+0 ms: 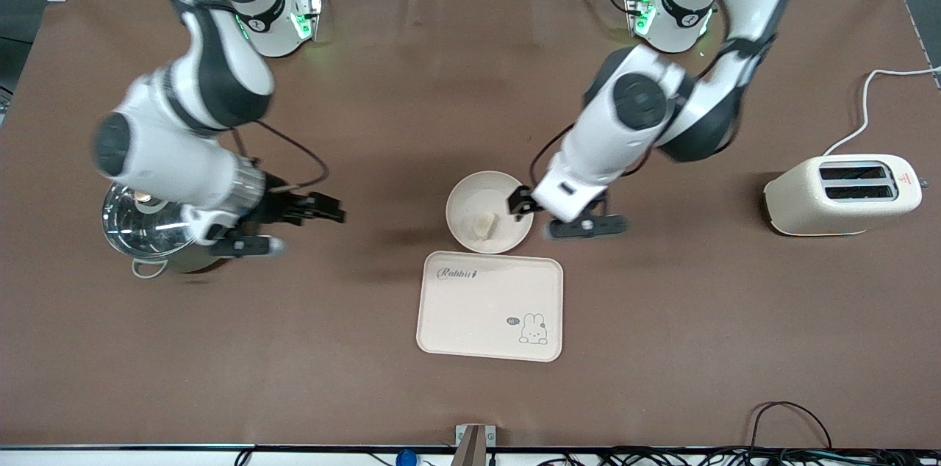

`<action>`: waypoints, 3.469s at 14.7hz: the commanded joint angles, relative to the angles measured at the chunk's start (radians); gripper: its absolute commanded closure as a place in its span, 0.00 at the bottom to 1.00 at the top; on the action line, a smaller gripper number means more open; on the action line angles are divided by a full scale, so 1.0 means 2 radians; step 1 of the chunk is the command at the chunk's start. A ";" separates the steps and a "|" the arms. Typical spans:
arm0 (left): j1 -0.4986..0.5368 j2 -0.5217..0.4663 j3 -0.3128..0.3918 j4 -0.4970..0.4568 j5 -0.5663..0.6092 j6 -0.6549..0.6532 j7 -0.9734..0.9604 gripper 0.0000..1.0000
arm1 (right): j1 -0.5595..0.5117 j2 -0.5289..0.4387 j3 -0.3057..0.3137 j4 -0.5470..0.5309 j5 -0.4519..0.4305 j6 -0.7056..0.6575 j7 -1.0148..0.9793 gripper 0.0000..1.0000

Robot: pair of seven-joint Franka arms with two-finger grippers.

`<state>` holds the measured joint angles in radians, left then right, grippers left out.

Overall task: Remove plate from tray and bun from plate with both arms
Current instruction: 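Open the right gripper and withdraw while the left gripper reaches the bun, then grasp the bun with the left gripper while the right arm returns to rest, then lift the bun off the plate and carry it toward the toaster, then lower the bun onto the table beside the toaster and open the left gripper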

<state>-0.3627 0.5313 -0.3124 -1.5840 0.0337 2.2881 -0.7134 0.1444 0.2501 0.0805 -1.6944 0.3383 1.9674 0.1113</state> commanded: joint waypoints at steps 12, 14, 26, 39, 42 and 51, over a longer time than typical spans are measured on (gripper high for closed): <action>-0.074 0.157 0.005 0.030 0.176 0.121 -0.113 0.16 | -0.111 -0.235 -0.091 -0.029 -0.168 -0.184 -0.125 0.00; -0.074 0.157 0.004 0.030 0.177 0.121 -0.126 0.52 | -0.110 -0.234 -0.084 -0.026 -0.167 -0.181 -0.122 0.00; 0.077 0.086 -0.056 0.027 0.160 0.016 0.012 0.99 | -0.077 -0.173 -0.094 0.044 -0.168 -0.205 -0.109 0.00; 0.360 0.100 -0.160 -0.079 0.236 0.069 0.169 0.00 | -0.061 -0.162 -0.089 0.043 -0.168 -0.230 -0.035 0.00; 0.369 0.095 -0.160 -0.076 0.237 0.068 0.191 0.00 | -0.061 -0.161 -0.089 0.043 -0.168 -0.227 -0.035 0.00; 0.387 0.090 -0.160 -0.069 0.237 0.056 0.208 0.00 | -0.046 -0.163 -0.089 0.042 -0.168 -0.233 -0.035 0.00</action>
<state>0.4073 0.7282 -0.6309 -1.7170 0.4887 2.4126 -0.2971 0.0435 -0.0707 -0.0983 -1.6167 0.0194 1.5131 0.0263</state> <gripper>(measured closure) 0.000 0.000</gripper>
